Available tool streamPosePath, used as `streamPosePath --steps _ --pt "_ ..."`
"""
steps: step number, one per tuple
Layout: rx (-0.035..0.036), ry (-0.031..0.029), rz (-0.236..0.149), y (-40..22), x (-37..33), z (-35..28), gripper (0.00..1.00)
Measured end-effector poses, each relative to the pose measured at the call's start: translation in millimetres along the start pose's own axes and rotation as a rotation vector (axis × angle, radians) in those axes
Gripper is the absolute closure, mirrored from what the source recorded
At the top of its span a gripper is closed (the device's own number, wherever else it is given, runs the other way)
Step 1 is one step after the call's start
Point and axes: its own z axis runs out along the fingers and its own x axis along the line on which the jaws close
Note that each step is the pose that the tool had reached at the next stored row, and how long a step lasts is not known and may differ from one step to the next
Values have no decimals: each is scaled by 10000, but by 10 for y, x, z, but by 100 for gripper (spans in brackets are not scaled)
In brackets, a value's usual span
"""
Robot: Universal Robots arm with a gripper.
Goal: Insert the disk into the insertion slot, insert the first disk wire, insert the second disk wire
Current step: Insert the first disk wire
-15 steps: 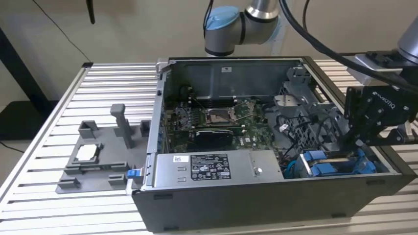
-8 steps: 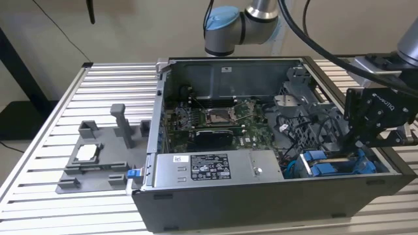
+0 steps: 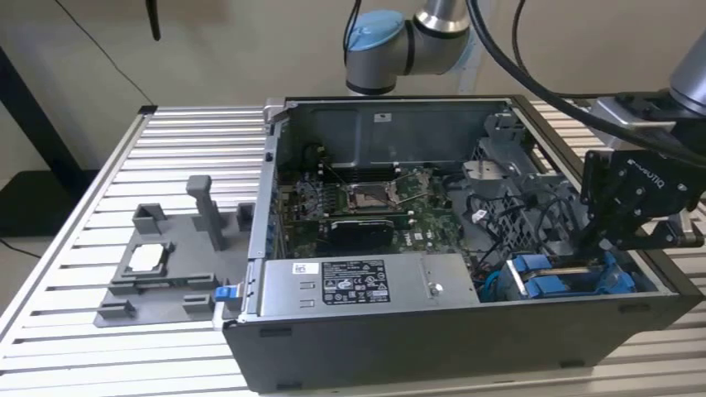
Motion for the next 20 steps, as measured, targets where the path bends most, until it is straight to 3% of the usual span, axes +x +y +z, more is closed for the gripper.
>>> streamPosePath --steps 7,15,17,19,20 --pt "0 -3 224 -4 0 42 81" --pt "-6 -18 232 -5 2 58 81" --pt "-6 -18 232 -5 3 59 74" --pt "-7 -14 232 -4 2 55 74" --pt "-7 -12 233 -3 2 40 67"
